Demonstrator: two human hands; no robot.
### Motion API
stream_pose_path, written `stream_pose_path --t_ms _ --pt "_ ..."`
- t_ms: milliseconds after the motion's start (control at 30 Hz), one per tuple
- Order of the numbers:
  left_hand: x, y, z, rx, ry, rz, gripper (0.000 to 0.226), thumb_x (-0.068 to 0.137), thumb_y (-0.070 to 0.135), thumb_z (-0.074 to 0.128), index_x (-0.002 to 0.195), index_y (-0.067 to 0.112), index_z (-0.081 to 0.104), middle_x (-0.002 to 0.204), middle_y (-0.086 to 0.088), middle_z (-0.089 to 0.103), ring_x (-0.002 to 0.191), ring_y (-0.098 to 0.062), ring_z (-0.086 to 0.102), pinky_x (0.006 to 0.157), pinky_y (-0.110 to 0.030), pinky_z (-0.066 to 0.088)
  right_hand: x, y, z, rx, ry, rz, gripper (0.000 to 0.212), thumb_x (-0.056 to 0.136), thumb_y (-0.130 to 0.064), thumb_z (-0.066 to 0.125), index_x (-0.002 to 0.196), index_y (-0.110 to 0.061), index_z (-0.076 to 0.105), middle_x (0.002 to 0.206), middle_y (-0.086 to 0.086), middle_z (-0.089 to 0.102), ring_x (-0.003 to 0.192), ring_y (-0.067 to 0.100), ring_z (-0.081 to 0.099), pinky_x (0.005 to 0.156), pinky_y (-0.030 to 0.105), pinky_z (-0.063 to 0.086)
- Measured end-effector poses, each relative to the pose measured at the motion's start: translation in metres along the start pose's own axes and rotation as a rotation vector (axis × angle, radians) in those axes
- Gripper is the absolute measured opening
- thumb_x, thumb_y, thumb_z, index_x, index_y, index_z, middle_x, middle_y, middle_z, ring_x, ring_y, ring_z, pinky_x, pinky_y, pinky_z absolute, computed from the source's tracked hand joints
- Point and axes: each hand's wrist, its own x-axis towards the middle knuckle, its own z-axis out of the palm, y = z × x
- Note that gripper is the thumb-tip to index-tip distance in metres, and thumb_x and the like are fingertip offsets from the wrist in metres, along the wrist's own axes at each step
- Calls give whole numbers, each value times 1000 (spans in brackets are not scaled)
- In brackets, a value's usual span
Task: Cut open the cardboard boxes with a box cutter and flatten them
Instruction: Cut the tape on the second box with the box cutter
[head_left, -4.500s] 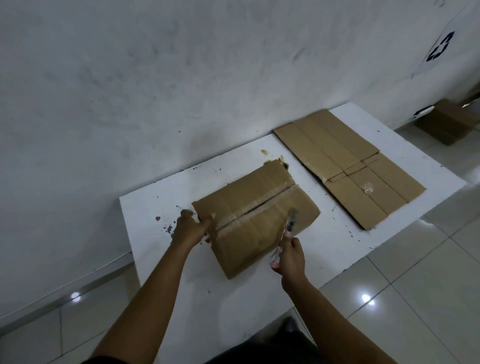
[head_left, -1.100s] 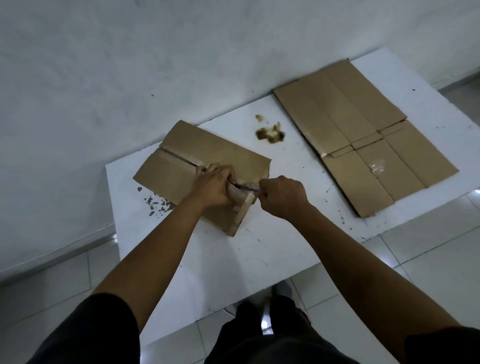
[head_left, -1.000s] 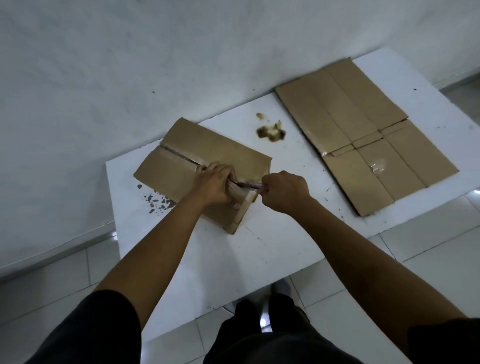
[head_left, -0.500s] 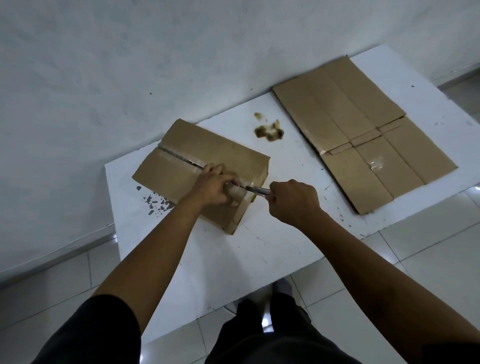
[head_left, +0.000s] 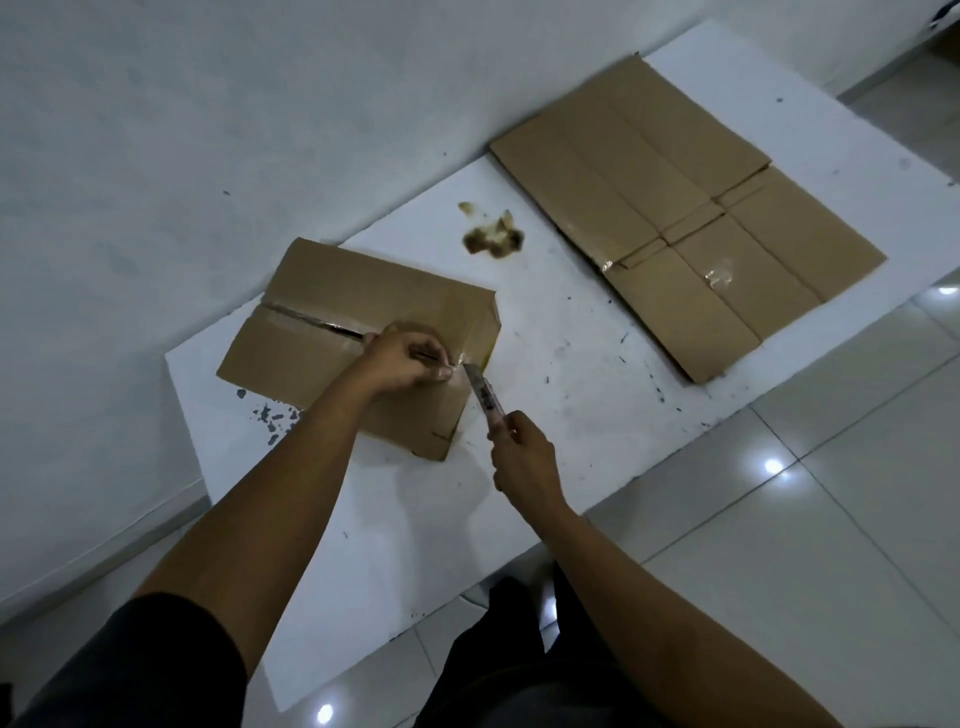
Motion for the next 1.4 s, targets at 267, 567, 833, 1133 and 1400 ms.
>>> stream_pose_path --t_ms 267,567,833,1133,1400 --pt "-7 10 1 -142 -9 15 13 83 13 78 95 11 75 101 3 73 96 -3 63 76 -16 43 -9 16 23 166 26 -43 42 100 -51 47 87 -11 52 61 -3 46 55 15 39 57 35 37" --pt "-3 4 3 -158 16 38 11 89 14 73 99 11 75 101 5 71 87 10 58 69 -9 40 -6 17 28 182 81 -52 39 101 -46 48 85 -11 52 62 -2 46 57 16 39 56 34 36" --pt "1 2 5 -118 34 68 12 89 14 72 101 11 74 101 7 68 85 12 54 64 -1 37 -11 25 38 168 83 -68 38 99 -51 48 76 -21 46 58 -8 42 55 15 36 56 36 34" --pt "-4 3 6 -149 51 73 6 89 11 71 94 11 73 102 3 70 94 1 59 77 -14 42 -28 27 47 143 66 -86 35 101 -45 47 72 -27 41 56 -7 40 53 15 35 54 37 34" --pt "-5 2 3 -236 30 41 6 87 11 73 87 18 73 102 0 72 102 -12 63 89 -29 45 -31 35 41 159 73 -36 36 100 -46 47 75 -20 46 60 -4 45 55 16 39 55 36 34"
